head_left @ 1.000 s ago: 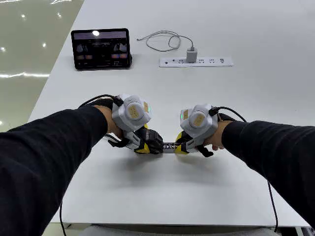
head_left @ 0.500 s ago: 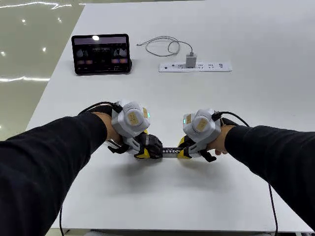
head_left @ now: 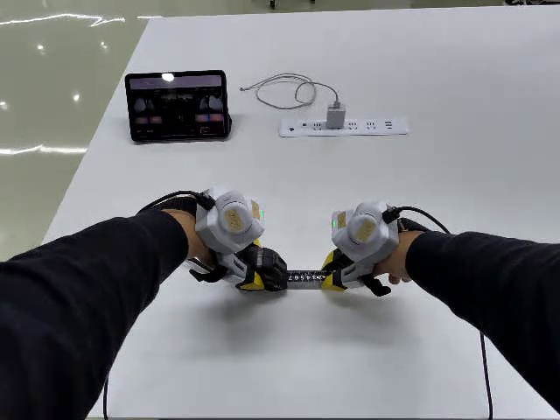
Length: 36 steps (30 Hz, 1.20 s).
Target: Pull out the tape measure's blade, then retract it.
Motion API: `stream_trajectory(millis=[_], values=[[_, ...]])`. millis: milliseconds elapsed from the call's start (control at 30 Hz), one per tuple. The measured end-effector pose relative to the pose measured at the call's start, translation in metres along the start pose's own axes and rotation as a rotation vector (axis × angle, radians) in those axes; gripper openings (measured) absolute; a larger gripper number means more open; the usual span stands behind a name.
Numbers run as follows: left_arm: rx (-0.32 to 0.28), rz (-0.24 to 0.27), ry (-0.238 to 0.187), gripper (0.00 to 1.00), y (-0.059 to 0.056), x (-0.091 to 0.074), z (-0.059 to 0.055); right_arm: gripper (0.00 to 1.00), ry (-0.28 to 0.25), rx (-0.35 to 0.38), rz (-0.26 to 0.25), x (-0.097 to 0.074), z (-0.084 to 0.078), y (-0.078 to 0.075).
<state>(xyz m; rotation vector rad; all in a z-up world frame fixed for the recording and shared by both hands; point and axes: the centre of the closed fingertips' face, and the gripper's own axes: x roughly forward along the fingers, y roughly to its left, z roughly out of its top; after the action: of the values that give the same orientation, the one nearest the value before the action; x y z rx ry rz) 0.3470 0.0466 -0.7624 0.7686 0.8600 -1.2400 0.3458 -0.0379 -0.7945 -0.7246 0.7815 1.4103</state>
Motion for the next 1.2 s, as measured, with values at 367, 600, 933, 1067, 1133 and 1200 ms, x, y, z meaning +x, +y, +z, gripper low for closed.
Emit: stream_trajectory(millis=[367, 600, 933, 1067, 1133, 1200], values=[[-0.004, 0.004, -0.001, 0.32, -0.001, 0.000, 0.000, 0.10, -0.004, 0.009, -0.003, -0.003, -0.005, 0.000], [0.001, 0.006, 0.009, 0.32, -0.002, 0.001, 0.001, 0.10, -0.006, 0.009, -0.004, -0.006, -0.008, 0.000], [-0.001, 0.007, 0.009, 0.32, -0.001, 0.001, 0.001, 0.10, -0.005, 0.018, -0.008, -0.012, -0.016, -0.001], [-0.018, 0.009, 0.003, 0.32, -0.001, 0.001, 0.001, 0.10, -0.013, 0.040, -0.009, -0.014, -0.020, -0.002], [-0.018, 0.011, 0.001, 0.32, -0.001, 0.001, 0.001, 0.10, -0.013, 0.043, -0.010, -0.016, -0.022, -0.003], [-0.019, 0.011, 0.000, 0.32, -0.001, 0.001, 0.001, 0.10, -0.008, 0.043, -0.010, -0.018, -0.025, -0.003]])
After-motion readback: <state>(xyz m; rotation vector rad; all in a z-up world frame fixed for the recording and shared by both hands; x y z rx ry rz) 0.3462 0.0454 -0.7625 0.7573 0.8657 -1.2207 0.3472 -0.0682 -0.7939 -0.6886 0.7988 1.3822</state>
